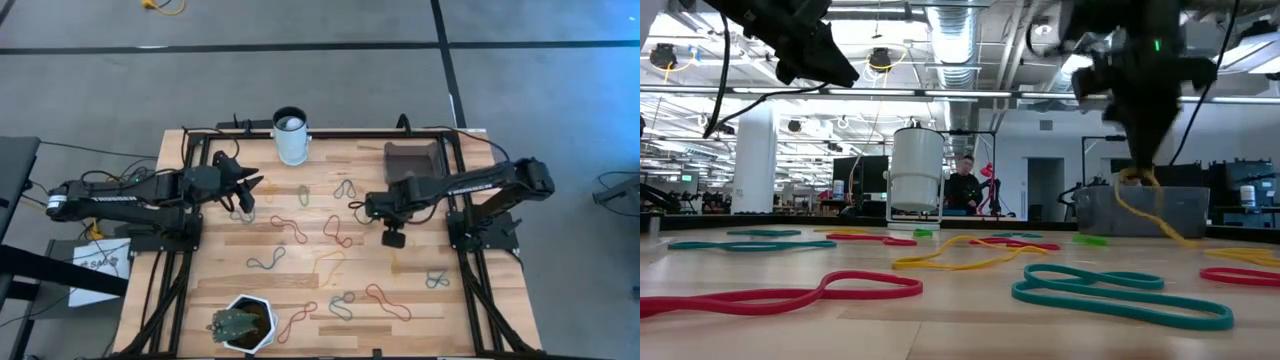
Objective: Pick and place items into bin
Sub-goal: Put the yellow rubber band into the bin
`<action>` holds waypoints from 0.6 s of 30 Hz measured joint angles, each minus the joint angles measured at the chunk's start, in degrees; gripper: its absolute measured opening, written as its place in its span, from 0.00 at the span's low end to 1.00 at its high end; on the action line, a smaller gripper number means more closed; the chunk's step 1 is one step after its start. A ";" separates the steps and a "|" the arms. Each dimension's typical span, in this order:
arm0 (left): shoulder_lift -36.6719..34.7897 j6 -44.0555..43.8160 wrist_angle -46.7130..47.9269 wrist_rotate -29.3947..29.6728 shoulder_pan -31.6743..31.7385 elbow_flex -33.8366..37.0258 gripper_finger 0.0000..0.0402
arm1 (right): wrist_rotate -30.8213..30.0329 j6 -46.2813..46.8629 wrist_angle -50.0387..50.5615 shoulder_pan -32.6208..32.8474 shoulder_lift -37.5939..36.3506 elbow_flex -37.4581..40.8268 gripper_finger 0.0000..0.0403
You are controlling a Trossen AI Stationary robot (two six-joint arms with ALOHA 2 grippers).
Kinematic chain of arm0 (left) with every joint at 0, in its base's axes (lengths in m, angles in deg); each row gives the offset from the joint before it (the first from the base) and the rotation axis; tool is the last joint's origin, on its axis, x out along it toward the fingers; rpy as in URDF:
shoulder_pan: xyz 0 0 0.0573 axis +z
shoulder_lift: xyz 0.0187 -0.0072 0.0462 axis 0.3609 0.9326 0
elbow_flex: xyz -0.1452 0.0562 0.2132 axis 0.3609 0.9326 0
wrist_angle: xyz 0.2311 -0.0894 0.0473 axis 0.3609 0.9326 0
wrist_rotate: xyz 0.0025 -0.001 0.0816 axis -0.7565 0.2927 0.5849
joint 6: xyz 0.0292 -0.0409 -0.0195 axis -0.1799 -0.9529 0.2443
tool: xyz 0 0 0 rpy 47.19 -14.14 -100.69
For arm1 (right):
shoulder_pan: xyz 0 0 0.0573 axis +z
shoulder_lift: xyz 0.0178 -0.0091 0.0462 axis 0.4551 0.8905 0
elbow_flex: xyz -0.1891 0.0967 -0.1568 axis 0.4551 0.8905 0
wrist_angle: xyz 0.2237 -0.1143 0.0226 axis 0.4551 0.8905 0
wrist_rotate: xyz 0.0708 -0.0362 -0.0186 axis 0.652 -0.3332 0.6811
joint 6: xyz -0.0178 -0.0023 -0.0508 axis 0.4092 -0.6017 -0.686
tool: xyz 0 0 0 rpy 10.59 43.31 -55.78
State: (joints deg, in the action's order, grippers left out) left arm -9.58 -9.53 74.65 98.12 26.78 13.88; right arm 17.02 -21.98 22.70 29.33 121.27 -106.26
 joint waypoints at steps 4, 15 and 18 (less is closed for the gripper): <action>0.00 -0.48 0.00 0.00 0.00 0.00 0.28 | -6.16 -4.65 11.21 -0.41 -0.09 -12.34 0.00; 0.00 -1.07 0.24 0.00 0.00 0.00 0.28 | -13.11 -16.01 27.66 -16.73 -5.30 -38.52 0.00; 0.00 -1.09 0.25 0.00 0.01 0.00 0.28 | -12.82 -16.76 27.78 -25.32 -7.65 -38.60 0.00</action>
State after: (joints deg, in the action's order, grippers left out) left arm -9.58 -10.63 74.90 98.12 26.79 13.88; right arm 4.21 -38.74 50.48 4.01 113.62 -144.86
